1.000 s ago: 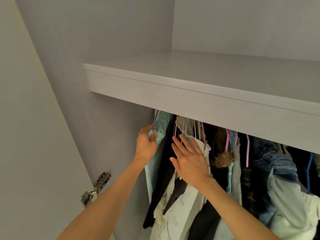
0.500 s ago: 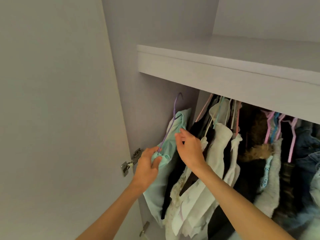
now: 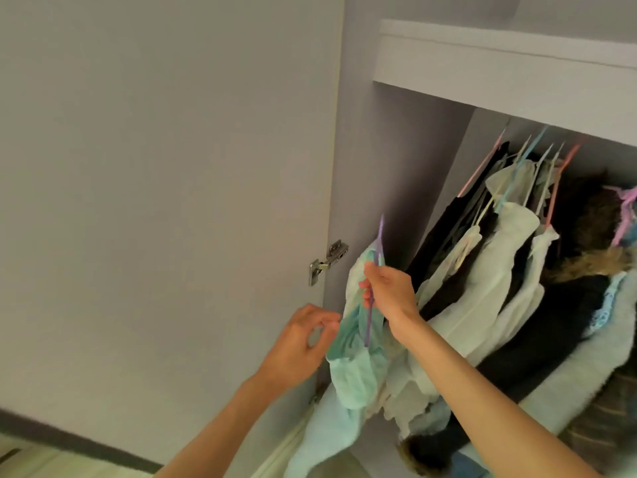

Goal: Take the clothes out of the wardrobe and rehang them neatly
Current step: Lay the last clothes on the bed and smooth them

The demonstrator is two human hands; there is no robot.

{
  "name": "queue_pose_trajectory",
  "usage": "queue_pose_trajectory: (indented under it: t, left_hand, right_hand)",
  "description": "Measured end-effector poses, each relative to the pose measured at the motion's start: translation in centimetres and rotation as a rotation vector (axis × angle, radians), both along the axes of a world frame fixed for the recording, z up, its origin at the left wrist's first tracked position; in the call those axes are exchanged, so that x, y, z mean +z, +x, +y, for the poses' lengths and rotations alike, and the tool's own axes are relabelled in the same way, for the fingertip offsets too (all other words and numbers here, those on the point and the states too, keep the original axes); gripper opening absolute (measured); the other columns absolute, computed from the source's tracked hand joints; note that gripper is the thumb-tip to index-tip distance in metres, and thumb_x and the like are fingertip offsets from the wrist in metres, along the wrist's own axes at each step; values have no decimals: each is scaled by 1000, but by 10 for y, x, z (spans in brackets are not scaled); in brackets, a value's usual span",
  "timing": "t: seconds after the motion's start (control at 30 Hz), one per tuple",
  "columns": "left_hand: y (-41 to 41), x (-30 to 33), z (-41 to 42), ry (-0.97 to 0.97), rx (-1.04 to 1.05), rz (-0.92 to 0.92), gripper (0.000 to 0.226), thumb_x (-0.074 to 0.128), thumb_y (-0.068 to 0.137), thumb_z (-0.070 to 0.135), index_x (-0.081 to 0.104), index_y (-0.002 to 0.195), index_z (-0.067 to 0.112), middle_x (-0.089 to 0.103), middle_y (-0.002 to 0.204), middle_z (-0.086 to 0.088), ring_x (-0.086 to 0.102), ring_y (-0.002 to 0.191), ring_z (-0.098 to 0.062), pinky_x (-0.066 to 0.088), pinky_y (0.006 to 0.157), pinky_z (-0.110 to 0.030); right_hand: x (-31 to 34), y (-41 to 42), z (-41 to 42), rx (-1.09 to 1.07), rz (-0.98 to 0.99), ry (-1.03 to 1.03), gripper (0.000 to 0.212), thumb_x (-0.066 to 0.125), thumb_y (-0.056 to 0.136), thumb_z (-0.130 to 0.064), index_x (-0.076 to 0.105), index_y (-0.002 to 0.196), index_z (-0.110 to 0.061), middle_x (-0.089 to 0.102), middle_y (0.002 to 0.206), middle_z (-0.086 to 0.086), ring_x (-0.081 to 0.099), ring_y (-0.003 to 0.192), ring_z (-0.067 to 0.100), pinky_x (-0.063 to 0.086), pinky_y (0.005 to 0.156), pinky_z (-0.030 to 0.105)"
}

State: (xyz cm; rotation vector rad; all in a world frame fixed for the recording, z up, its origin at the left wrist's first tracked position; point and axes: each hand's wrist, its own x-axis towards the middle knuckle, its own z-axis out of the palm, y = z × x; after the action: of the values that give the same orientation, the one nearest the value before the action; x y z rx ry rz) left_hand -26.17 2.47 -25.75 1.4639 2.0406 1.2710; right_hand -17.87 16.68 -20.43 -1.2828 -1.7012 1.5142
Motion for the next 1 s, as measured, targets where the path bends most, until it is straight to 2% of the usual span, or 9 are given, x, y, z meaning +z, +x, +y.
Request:
queue_pose_trajectory:
  t: [0.13, 0.17, 0.23, 0.37, 0.57, 0.67, 0.8, 0.9, 1.0]
  left_hand:
    - [-9, -8, -29, -44, 123, 47, 23, 46, 95, 18, 66, 106, 20, 56, 97, 8, 55, 92, -6, 44, 84, -22]
    - [-9, -11, -35, -54, 156, 44, 23, 47, 95, 12, 66, 106, 20, 57, 99, 7, 56, 94, -7, 45, 84, -23]
    - [-4, -17, -47, -77, 215, 47, 25, 47, 94, 8, 66, 106, 20, 58, 101, 8, 57, 95, -7, 45, 84, -23]
    - [19, -31, -58, -101, 289, 80, 27, 47, 93, 3, 67, 105, 17, 58, 102, 6, 59, 95, -13, 45, 86, -26]
    - [74, -35, -62, -151, 360, 160, 26, 46, 95, 14, 63, 114, 17, 54, 109, 7, 51, 104, -13, 31, 88, -12]
    - [89, -31, -77, -165, 401, 252, 44, 32, 93, 37, 56, 124, 18, 54, 124, 1, 47, 115, -17, 32, 96, -20]
    - [90, -27, -109, -255, 447, 387, 51, 27, 94, 47, 45, 134, 23, 47, 136, -2, 39, 128, -21, 28, 103, -33]
    - [95, -18, -137, -346, 479, 375, 55, 23, 94, 52, 53, 129, 23, 58, 125, 2, 51, 118, -19, 32, 101, -28]
    - [107, -19, -184, -351, 572, 271, 49, 30, 94, 50, 59, 118, 20, 61, 112, 5, 57, 102, -13, 42, 85, -22]
  right_hand:
    - [-20, 22, -7, 58, -183, 161, 44, 46, 96, -34, 65, 74, -1, 61, 63, 3, 51, 52, 14, 49, 67, 34]
    - [-23, 28, -8, 56, -207, 207, 48, 45, 96, -35, 65, 74, 2, 61, 63, 4, 51, 53, 13, 48, 68, 28]
    - [-26, 43, -10, 85, -282, 298, 51, 42, 97, -35, 63, 72, 3, 60, 62, 3, 53, 55, 12, 38, 56, 9]
    - [-37, 74, -13, 178, -393, 418, 49, 36, 99, -36, 64, 74, -5, 66, 72, 7, 57, 69, 19, 34, 56, 23]
    - [-47, 115, -20, 197, -198, 340, 38, 48, 95, -35, 62, 68, -12, 62, 63, -1, 56, 63, 10, 35, 60, 25]
    - [-45, 122, -29, 277, -125, 309, 31, 53, 92, -34, 67, 70, -17, 60, 59, -4, 53, 58, 4, 37, 60, 24]
    - [-43, 119, -57, 504, -52, 348, 32, 59, 89, -31, 69, 64, -12, 55, 50, -2, 47, 49, 7, 41, 61, 27]
    - [-36, 102, -85, 690, 10, 334, 35, 62, 87, -31, 68, 59, -10, 52, 46, -4, 44, 46, 6, 41, 60, 28]
    - [-32, 85, -124, 882, 31, 325, 33, 62, 87, -31, 69, 62, -11, 49, 44, -5, 39, 42, 4, 33, 50, 18]
